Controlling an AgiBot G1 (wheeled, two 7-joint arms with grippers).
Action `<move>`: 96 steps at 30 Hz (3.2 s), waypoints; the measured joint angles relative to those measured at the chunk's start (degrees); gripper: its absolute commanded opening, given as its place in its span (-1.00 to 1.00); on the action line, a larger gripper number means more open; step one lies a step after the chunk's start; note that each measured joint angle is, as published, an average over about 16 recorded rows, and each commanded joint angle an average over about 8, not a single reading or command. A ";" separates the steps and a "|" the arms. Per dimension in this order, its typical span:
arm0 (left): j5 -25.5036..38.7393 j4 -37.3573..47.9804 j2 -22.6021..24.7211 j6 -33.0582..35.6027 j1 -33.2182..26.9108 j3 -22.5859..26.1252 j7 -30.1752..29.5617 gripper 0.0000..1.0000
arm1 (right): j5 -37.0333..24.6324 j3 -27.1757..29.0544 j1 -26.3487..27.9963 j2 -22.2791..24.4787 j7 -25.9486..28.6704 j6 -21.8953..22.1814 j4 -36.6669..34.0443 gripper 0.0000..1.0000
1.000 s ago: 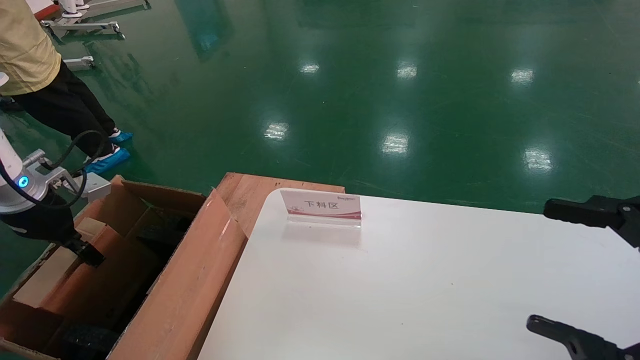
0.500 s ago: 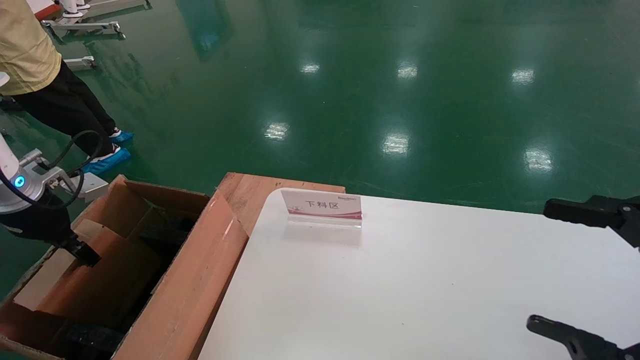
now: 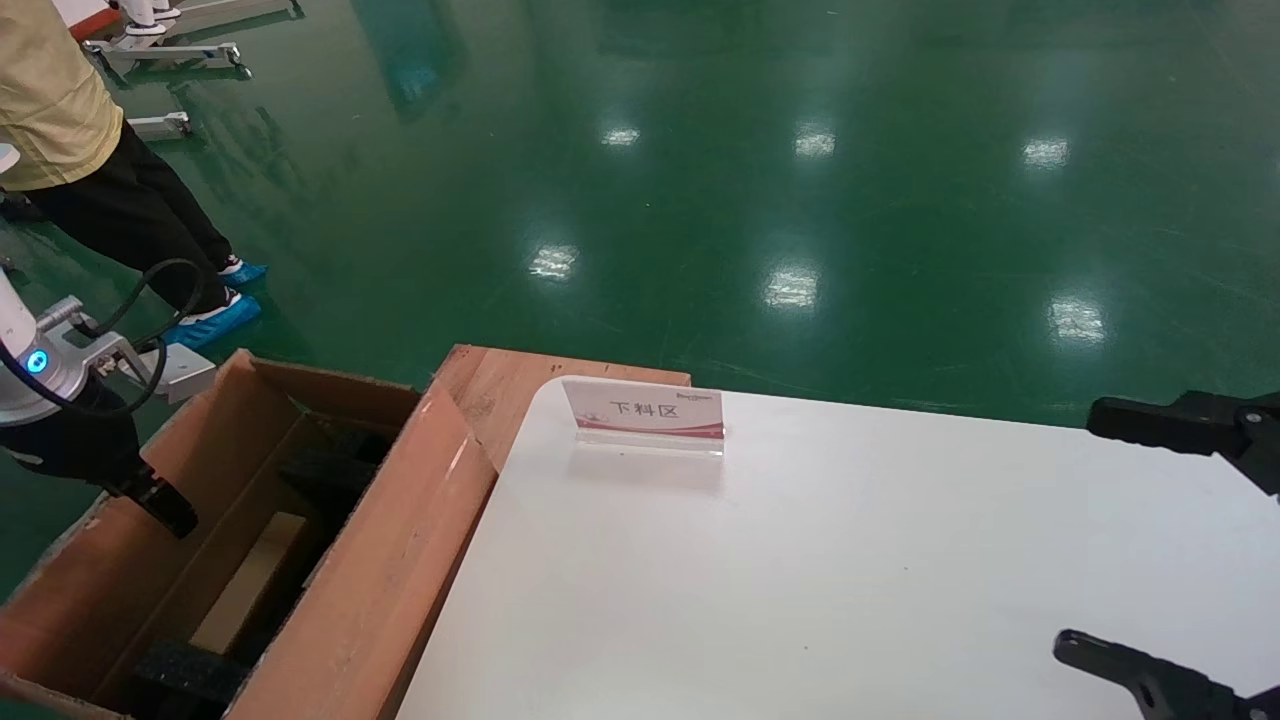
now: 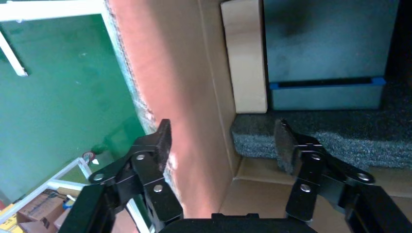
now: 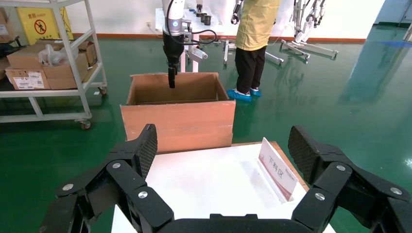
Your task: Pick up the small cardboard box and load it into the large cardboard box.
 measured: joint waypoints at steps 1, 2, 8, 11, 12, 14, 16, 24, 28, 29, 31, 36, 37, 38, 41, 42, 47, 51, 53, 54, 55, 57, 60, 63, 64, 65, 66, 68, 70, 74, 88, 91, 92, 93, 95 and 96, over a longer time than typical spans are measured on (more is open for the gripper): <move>0.02 -0.02 0.05 -0.03 -0.06 0.00 0.02 1.00 | 0.00 0.00 0.00 0.00 0.00 0.00 0.00 1.00; 0.03 -0.05 0.10 -0.09 -0.17 -0.03 0.07 1.00 | 0.00 0.00 0.00 0.00 0.00 0.00 0.00 1.00; -0.09 -0.89 0.46 -1.12 -1.91 -0.67 1.45 1.00 | 0.00 -0.01 0.01 0.00 -0.01 -0.01 -0.02 1.00; -0.34 -2.10 0.41 -2.19 -3.70 -1.41 2.97 1.00 | 0.01 -0.02 0.02 0.00 -0.01 -0.01 -0.03 1.00; -0.50 -2.70 0.32 -2.64 -4.46 -1.76 3.60 1.00 | 0.01 -0.02 0.02 0.00 -0.02 -0.01 -0.03 1.00; -0.99 -4.24 -0.07 -3.62 -6.25 -2.63 5.05 1.00 | 0.01 -0.03 0.02 0.00 -0.02 -0.01 -0.03 1.00; -1.82 -6.26 -0.78 -4.71 -8.31 -3.77 6.69 1.00 | 0.01 -0.03 0.03 0.00 -0.02 -0.01 -0.04 1.00; -7.37 -17.21 -6.15 -8.95 -16.14 -9.51 13.58 1.00 | 0.03 -0.06 0.04 0.01 -0.04 -0.01 -0.05 1.00; -10.07 -22.29 -8.80 -10.50 -18.72 -11.97 15.76 1.00 | 0.03 -0.07 0.04 0.01 -0.04 0.00 -0.05 1.00; -10.64 -23.33 -9.34 -10.79 -19.12 -12.50 16.16 1.00 | 0.03 -0.07 0.04 0.01 -0.04 0.00 -0.06 1.00; -11.58 -25.09 -10.23 -11.27 -19.61 -13.47 16.83 1.00 | 0.02 -0.07 0.04 0.01 -0.05 0.00 -0.06 1.00; -12.80 -27.79 -11.05 -11.55 -18.62 -16.35 17.95 1.00 | 0.02 -0.08 0.04 0.02 -0.06 0.01 -0.07 1.00; -12.93 -28.15 -11.05 -11.45 -18.10 -17.14 18.14 1.00 | 0.02 -0.08 0.04 0.02 -0.06 0.01 -0.08 1.00; -13.09 -28.47 -11.04 -11.28 -17.49 -18.02 18.35 1.00 | 0.02 -0.08 0.04 0.02 -0.06 0.01 -0.08 1.00; -13.64 -29.43 -10.95 -10.57 -15.10 -21.24 19.16 1.00 | 0.01 -0.09 0.04 0.02 -0.06 0.01 -0.09 1.00; -13.85 -29.68 -10.88 -10.23 -14.10 -22.49 19.49 1.00 | 0.02 -0.10 0.05 0.02 -0.07 0.01 -0.09 1.00; -15.20 -31.37 -10.56 -8.15 -8.08 -30.25 21.51 1.00 | 0.02 -0.10 0.05 0.02 -0.07 0.01 -0.11 1.00; -16.38 -32.76 -10.25 -6.28 -2.72 -37.07 23.30 1.00 | 0.01 -0.09 0.05 0.01 -0.07 0.00 -0.11 1.00; -16.98 -33.46 -10.09 -5.34 -0.02 -40.50 24.20 1.00 | 0.00 -0.07 0.04 0.01 -0.06 0.00 -0.11 1.00; -17.27 -33.81 -10.01 -4.87 1.31 -42.19 24.64 1.00 | -0.01 -0.06 0.04 0.00 -0.05 0.00 -0.10 1.00; -17.57 -34.16 -9.93 -4.40 2.67 -43.92 25.10 1.00 | -0.02 -0.05 0.03 0.00 -0.05 -0.01 -0.10 1.00; -18.15 -34.86 -9.78 -3.46 5.34 -47.32 25.99 1.00 | -0.03 -0.02 0.03 -0.01 -0.03 -0.01 -0.10 1.00; -19.04 -35.90 -9.54 -2.05 9.37 -52.44 27.33 1.00 | -0.06 0.03 0.01 -0.03 -0.01 -0.03 -0.08 1.00; -19.93 -36.95 -9.31 -0.64 13.41 -57.57 28.68 1.00 | -0.10 0.09 -0.01 -0.05 0.03 -0.05 -0.07 1.00; -20.23 -37.30 -9.23 -0.17 14.76 -59.30 29.13 1.00 | -0.11 0.11 -0.01 -0.06 0.04 -0.06 -0.06 1.00; -20.52 -37.65 -9.15 0.30 16.10 -61.00 29.57 1.00 | -0.13 0.13 -0.02 -0.06 0.05 -0.07 -0.06 1.00; -20.81 -38.00 -9.08 0.76 17.43 -62.69 30.02 1.00 | -0.14 0.14 -0.02 -0.07 0.06 -0.07 -0.05 1.00; -21.40 -38.70 -8.92 1.71 20.13 -66.12 30.92 1.00 | -0.16 0.18 -0.03 -0.09 0.08 -0.09 -0.04 1.00; -22.00 -39.40 -8.76 2.65 22.82 -69.54 31.81 1.00 | -0.19 0.22 -0.04 -0.10 0.10 -0.11 -0.03 1.00; -23.17 -40.79 -8.45 4.52 28.18 -76.36 33.60 1.00 | -0.24 0.30 -0.06 -0.13 0.14 -0.14 -0.01 1.00; -27.31 -45.67 -7.36 11.09 46.99 -100.27 39.87 1.00 | -0.42 0.57 -0.13 -0.23 0.30 -0.24 0.06 1.00; -28.17 -46.70 -7.13 12.47 50.94 -105.29 41.19 1.00 | -0.45 0.63 -0.15 -0.25 0.33 -0.27 0.07 1.00; -28.43 -47.00 -7.06 12.88 52.11 -106.79 41.58 1.00 | -0.47 0.64 -0.15 -0.26 0.34 -0.27 0.08 1.00; -28.68 -47.29 -7.00 13.27 53.21 -108.19 41.95 1.00 | -0.48 0.66 -0.16 -0.27 0.35 -0.28 0.08 1.00; -29.10 -47.79 -6.88 13.95 55.16 -110.66 42.60 1.00 | -0.50 0.70 -0.17 -0.28 0.37 -0.30 0.09 1.00; -29.29 -48.01 -6.84 14.25 56.01 -111.74 42.89 1.00 | -0.51 0.72 -0.17 -0.29 0.38 -0.31 0.10 1.00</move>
